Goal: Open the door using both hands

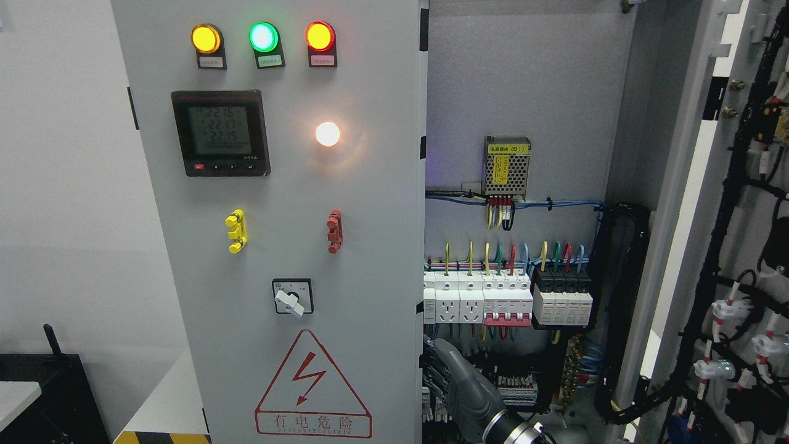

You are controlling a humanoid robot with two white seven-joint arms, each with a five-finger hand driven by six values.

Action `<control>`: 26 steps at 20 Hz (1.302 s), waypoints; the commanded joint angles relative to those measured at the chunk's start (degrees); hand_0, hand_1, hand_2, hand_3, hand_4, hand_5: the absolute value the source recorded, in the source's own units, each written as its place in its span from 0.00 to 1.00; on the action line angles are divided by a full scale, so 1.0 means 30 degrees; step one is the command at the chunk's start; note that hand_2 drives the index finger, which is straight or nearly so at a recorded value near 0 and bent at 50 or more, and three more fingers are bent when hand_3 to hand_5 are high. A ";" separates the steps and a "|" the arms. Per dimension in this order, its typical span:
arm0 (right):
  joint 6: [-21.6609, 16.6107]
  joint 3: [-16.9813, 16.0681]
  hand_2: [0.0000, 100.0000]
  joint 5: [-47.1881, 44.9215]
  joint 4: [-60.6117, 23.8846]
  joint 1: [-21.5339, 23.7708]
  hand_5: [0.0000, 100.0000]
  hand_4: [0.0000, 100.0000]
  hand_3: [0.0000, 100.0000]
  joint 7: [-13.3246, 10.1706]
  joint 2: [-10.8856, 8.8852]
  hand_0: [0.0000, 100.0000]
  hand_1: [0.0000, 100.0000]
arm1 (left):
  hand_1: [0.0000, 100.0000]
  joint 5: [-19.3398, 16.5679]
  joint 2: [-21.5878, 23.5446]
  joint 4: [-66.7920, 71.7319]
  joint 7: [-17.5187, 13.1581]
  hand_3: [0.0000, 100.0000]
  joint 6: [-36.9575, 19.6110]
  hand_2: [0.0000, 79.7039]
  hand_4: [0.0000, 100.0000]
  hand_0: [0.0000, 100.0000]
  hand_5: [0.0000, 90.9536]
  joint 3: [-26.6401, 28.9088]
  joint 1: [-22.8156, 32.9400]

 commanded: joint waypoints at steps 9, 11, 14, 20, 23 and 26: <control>0.0043 -0.0052 0.00 -0.0074 0.0081 -0.0288 0.00 0.00 0.00 0.0616 0.0006 0.38 0.00 | 0.00 0.0000 0.0001 -0.0469 -0.0006 0.00 -0.0002 0.00 0.00 0.00 0.00 0.0000 0.0002; 0.0014 -0.0052 0.00 -0.0074 0.0081 -0.0288 0.00 0.00 0.00 0.0646 0.0006 0.38 0.00 | 0.00 0.0000 0.0001 -0.0469 -0.0006 0.00 -0.0002 0.00 0.00 0.00 0.00 0.0000 0.0002; 0.0014 -0.0052 0.00 -0.0074 0.0081 -0.0288 0.00 0.00 0.00 0.0675 -0.0023 0.38 0.00 | 0.00 0.0000 0.0001 -0.0469 -0.0006 0.00 -0.0002 0.00 0.00 0.00 0.00 0.0000 0.0002; 0.0014 -0.0052 0.00 -0.0074 0.0111 -0.0259 0.00 0.00 0.00 0.0704 -0.0023 0.38 0.00 | 0.00 0.0000 0.0001 -0.0469 -0.0006 0.00 -0.0002 0.00 0.00 0.00 0.00 0.0000 0.0002; 0.0014 -0.0022 0.00 -0.0074 0.0081 -0.0259 0.00 0.00 0.00 0.1113 -0.0023 0.38 0.00 | 0.00 0.0000 0.0001 -0.0498 -0.0006 0.00 -0.0002 0.00 0.00 0.00 0.00 0.0000 0.0002; 0.0043 -0.0022 0.00 -0.0074 0.0111 -0.0259 0.00 0.00 0.00 0.1173 -0.0023 0.38 0.00 | 0.00 0.0000 0.0001 -0.0469 -0.0006 0.00 -0.0002 0.00 0.00 0.00 0.00 0.0000 0.0002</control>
